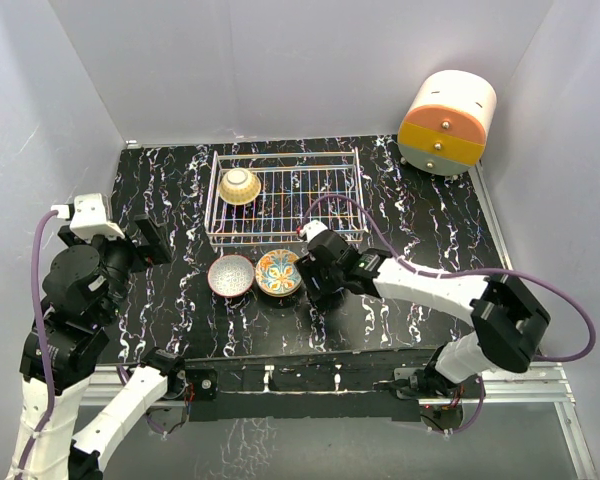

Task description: Load the bowls into the dish rack

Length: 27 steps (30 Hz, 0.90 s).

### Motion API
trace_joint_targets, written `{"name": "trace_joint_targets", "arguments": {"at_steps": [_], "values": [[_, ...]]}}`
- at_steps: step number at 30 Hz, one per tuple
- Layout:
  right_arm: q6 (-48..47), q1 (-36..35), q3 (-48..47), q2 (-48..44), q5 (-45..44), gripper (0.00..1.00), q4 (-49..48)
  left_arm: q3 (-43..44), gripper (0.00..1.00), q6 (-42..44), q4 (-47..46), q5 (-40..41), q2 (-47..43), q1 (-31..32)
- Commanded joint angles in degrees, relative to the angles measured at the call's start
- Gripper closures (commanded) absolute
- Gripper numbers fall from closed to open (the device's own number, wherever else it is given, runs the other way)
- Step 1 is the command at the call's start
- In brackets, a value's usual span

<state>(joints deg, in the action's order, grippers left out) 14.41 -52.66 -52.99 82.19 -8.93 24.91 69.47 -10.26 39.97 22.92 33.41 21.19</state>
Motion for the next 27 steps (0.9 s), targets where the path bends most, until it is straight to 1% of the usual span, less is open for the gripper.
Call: {"name": "trace_joint_targets", "arguments": {"at_steps": [1, 9, 13, 16, 17, 20, 24, 27], "values": [[-0.90, 4.24, 1.55, 2.08, 3.40, 0.37, -5.87, 0.16, 0.03, -0.24, 0.97, 0.92, -0.55, 0.26], [-1.62, 4.59, 4.56, 2.82, 6.00, 0.41, -9.74, 0.79, 0.03, -0.01, 1.43, 1.70, 0.15, 0.26], [-1.02, 4.61, 5.87, 2.91, 4.93, 0.47, -10.85, 0.62, 0.03, -0.20, 1.54, 1.63, 0.43, 0.26], [-0.47, 4.59, 6.71, 2.50, 3.98, 0.61, -10.98, 0.74, 0.03, -0.20, 1.65, 1.65, 0.44, 0.26], [-0.32, 4.59, 6.94, 2.41, 3.85, 0.64, -10.97, 0.83, 0.03, -0.20, 1.72, 1.73, 0.43, 0.26], [0.47, 4.59, 7.74, 2.26, 3.51, 0.65, -10.93, 0.79, 0.03, -0.20, 1.91, 1.95, 0.30, 0.27], [2.09, 4.59, 8.08, 1.84, 2.74, 0.83, -10.79, 0.65, 0.03, -0.20, 2.11, 2.04, -0.13, 0.32], [3.37, 4.61, 7.63, 0.26, 1.89, 0.89, -9.27, 0.84, 0.03, -0.28, 2.56, 2.13, -0.26, 0.26]]}}
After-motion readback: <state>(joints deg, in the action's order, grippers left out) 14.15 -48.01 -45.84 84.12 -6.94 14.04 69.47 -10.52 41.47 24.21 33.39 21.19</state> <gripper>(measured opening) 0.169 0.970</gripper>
